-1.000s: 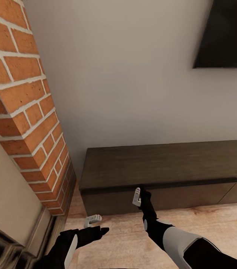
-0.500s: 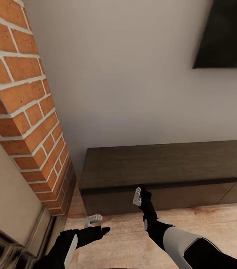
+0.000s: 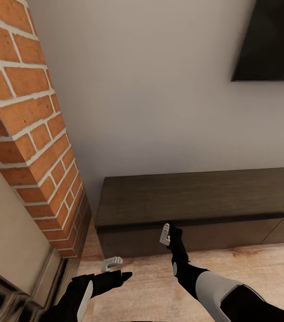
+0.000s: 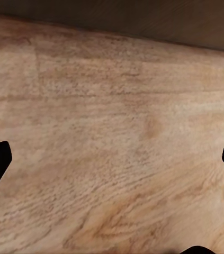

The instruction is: Place each of the two pumpkins and all three candles from the living room inside a cabinet in the living room (use any cabinet), then make sure every cabinet is closed, and position the cauldron so it is next to a table in the living room.

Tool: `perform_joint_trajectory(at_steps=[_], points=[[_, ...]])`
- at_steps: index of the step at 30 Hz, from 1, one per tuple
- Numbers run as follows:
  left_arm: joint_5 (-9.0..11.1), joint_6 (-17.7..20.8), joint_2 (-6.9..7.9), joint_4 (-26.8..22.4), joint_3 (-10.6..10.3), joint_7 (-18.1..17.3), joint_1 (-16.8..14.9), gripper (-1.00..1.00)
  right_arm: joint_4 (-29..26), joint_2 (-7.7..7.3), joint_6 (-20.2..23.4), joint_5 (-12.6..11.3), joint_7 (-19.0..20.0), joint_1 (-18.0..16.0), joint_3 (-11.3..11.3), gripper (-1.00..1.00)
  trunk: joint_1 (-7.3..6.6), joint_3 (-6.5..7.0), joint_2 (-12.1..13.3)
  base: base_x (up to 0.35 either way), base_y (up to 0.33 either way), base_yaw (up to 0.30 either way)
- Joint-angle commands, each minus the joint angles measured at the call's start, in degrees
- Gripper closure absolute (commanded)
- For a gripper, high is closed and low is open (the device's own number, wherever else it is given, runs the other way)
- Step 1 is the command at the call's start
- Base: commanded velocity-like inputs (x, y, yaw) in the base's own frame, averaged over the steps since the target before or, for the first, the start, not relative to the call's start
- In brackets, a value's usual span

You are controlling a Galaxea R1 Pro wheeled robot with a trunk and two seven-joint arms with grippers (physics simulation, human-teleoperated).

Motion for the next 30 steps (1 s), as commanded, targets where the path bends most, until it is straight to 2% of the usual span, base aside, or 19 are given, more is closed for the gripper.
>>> perform_joint_trajectory(at_steps=[1, 30], points=[[-0.4, 0.3, -0.09, -0.1, 0.4, -0.5, 0.0, -1.0, 0.3, 0.0, -0.1, -0.6, 0.6, 0.0, -2.5, 1.0, 0.72, -0.05, 0.0, 0.0, 0.0, 0.0], [-0.4, 0.4, -0.09, -0.1, 0.4, -0.4, -0.1, -1.0, 0.3, 0.09, -0.1, -0.6, 0.6, 0.0, -2.5, 1.0, 0.72, -0.05, 0.0, 0.0, 0.0, 0.0]])
